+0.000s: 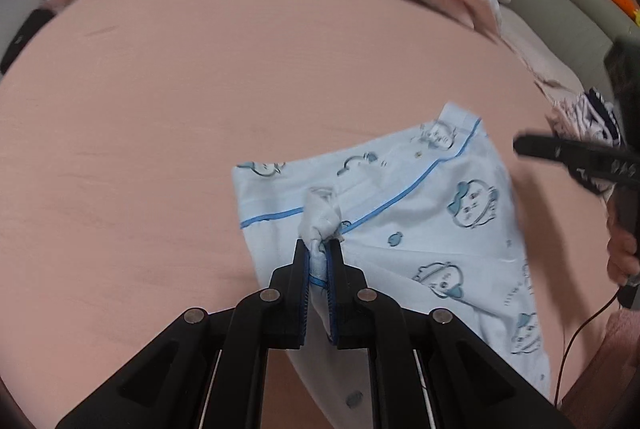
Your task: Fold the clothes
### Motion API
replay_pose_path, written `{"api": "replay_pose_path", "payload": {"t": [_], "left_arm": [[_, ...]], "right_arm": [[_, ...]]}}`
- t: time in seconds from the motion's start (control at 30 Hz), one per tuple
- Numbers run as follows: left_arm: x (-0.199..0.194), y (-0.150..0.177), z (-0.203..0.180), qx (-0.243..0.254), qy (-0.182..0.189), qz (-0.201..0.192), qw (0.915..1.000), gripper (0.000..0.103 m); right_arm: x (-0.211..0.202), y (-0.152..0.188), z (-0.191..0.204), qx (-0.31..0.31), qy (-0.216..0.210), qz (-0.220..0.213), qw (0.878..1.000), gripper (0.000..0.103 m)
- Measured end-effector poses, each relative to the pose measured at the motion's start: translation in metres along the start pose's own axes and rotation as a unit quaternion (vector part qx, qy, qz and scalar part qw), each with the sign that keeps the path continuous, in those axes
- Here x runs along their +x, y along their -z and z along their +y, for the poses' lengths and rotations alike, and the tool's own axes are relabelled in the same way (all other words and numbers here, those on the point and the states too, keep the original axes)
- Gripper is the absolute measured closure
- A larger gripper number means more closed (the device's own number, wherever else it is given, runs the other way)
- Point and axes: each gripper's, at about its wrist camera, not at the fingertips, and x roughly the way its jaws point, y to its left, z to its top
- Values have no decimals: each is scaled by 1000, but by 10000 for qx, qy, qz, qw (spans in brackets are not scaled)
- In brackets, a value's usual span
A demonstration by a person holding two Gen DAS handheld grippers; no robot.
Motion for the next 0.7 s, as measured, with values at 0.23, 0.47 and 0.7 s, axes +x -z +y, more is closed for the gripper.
{"api": "replay_pose_path", "payload": {"t": [0.23,0.47,0.7], "left_arm": [[5,-8,4,-268,366,27,9990,95],[4,-7,2,-74,150,-65,9998,95],[-19,-24,5,-135,248,-406,9988,96]], "right_arm": [[56,-28,18,-341,390,604,9968,48],[69,-15,32,-550,6,700,9960,92],[28,-11,23,-183,-223,-95,9995,96]]}}
